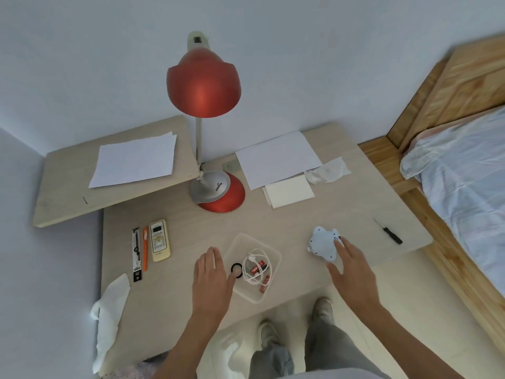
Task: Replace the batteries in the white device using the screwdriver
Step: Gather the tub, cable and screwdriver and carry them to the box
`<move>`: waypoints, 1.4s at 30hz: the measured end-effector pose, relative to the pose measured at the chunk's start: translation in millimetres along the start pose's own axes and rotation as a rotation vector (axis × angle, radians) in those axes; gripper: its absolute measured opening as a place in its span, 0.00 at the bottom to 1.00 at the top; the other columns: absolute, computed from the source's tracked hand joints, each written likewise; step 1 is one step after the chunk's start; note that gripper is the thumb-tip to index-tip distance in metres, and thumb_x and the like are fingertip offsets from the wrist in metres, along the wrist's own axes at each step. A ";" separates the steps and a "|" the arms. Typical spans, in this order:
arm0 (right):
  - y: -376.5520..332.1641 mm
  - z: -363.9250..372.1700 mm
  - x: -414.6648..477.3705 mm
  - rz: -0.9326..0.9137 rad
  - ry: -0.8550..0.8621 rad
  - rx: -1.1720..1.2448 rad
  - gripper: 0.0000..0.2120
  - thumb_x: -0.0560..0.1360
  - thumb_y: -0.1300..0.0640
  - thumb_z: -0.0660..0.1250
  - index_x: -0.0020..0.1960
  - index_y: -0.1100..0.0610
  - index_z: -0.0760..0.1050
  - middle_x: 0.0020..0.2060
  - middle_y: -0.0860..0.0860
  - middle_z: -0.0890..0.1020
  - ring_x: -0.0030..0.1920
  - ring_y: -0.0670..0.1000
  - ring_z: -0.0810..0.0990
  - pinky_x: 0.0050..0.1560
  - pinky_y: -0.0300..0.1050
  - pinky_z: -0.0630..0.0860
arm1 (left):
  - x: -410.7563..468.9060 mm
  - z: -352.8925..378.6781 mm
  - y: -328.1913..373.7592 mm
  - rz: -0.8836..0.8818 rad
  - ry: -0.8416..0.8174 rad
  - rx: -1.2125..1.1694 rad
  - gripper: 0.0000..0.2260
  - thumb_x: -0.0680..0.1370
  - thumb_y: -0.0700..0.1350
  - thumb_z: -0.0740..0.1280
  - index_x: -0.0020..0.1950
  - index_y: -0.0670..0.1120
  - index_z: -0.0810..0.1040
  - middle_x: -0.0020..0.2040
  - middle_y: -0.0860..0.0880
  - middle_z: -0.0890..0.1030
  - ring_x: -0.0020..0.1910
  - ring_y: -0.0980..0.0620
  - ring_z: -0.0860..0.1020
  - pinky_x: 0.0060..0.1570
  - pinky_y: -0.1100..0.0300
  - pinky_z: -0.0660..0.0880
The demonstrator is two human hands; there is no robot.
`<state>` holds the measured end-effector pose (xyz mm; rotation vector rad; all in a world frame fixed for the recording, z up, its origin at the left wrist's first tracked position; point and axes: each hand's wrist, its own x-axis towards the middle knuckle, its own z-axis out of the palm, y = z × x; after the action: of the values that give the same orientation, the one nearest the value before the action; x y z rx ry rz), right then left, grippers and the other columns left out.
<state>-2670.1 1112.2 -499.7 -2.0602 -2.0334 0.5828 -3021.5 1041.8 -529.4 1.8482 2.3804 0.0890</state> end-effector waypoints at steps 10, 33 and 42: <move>130.6 -12.7 74.2 0.163 -0.152 -0.381 0.35 0.78 0.54 0.71 0.81 0.53 0.60 0.78 0.60 0.66 0.75 0.63 0.68 0.63 0.61 0.80 | 1.6 25.8 -9.1 -0.038 -0.216 -0.150 0.32 0.86 0.54 0.62 0.86 0.47 0.52 0.80 0.44 0.65 0.77 0.44 0.67 0.70 0.51 0.76; 166.7 -11.6 172.0 0.178 -0.188 -0.385 0.03 0.80 0.64 0.58 0.53 0.60 0.69 0.47 0.58 0.76 0.47 0.63 0.80 0.39 0.53 0.71 | 19.6 27.8 -10.9 -0.050 -0.381 -0.104 0.23 0.78 0.33 0.65 0.68 0.55 0.73 0.63 0.51 0.74 0.46 0.48 0.82 0.42 0.56 0.80; 126.6 -6.8 145.9 0.208 -0.255 -0.297 0.04 0.81 0.63 0.58 0.55 0.61 0.70 0.49 0.59 0.78 0.48 0.65 0.82 0.43 0.53 0.75 | 37.2 42.1 -19.8 -0.180 -0.436 -0.256 0.29 0.74 0.28 0.64 0.70 0.50 0.80 0.59 0.45 0.76 0.58 0.43 0.79 0.56 0.59 0.73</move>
<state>-2554.0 1252.2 -565.2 -2.5073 -2.1691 0.6400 -3043.9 1071.5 -575.9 1.3686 2.1039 -0.0242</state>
